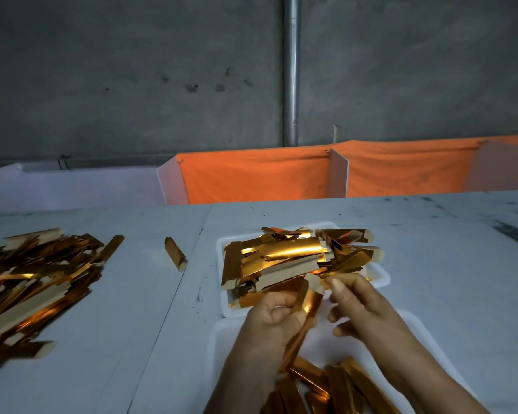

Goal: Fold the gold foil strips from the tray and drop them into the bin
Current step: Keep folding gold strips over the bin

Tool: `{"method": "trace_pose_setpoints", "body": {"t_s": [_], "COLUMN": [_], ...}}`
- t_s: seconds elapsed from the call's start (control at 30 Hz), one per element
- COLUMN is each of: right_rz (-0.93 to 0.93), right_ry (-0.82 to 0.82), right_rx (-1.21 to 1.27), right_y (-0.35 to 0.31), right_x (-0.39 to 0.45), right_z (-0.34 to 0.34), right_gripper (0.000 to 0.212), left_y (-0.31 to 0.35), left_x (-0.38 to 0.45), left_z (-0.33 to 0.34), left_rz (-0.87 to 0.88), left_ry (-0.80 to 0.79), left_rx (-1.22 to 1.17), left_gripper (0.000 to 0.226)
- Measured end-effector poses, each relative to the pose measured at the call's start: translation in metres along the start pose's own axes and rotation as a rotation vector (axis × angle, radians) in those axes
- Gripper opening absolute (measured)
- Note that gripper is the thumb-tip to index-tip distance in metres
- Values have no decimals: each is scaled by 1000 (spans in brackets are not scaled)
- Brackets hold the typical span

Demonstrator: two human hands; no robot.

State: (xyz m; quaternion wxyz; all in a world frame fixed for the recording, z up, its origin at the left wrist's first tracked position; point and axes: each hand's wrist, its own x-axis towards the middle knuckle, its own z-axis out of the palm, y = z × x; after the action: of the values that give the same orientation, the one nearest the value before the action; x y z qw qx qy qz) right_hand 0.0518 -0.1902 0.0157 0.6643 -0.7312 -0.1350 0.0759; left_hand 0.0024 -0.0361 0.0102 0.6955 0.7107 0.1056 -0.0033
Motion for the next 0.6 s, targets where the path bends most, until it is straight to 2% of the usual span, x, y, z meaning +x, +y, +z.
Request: {"method": "trace_pose_setpoints", "body": {"t_s": [0.07, 0.17, 0.33, 0.43, 0.6], "right_rz": [29, 83, 204, 246, 189], "right_ry": [10, -104, -168, -166, -110], "right_rx": [79, 180, 305, 376, 346], "right_y": [-1, -4, -3, -5, -8], "right_x": [1, 0, 4, 5, 4], "right_z": [-6, -10, -15, -18, -19], "right_gripper": [36, 29, 17, 14, 13], "left_y": [3, 6, 4, 1, 5], "left_x": [-3, -7, -7, -4, -4], "left_z": [3, 8, 12, 12, 14], "left_rz": [2, 74, 245, 339, 388], "left_ry": [-90, -135, -121, -78, -53], "left_rx": [59, 144, 257, 290, 498], "left_gripper": [18, 18, 25, 41, 42]}}
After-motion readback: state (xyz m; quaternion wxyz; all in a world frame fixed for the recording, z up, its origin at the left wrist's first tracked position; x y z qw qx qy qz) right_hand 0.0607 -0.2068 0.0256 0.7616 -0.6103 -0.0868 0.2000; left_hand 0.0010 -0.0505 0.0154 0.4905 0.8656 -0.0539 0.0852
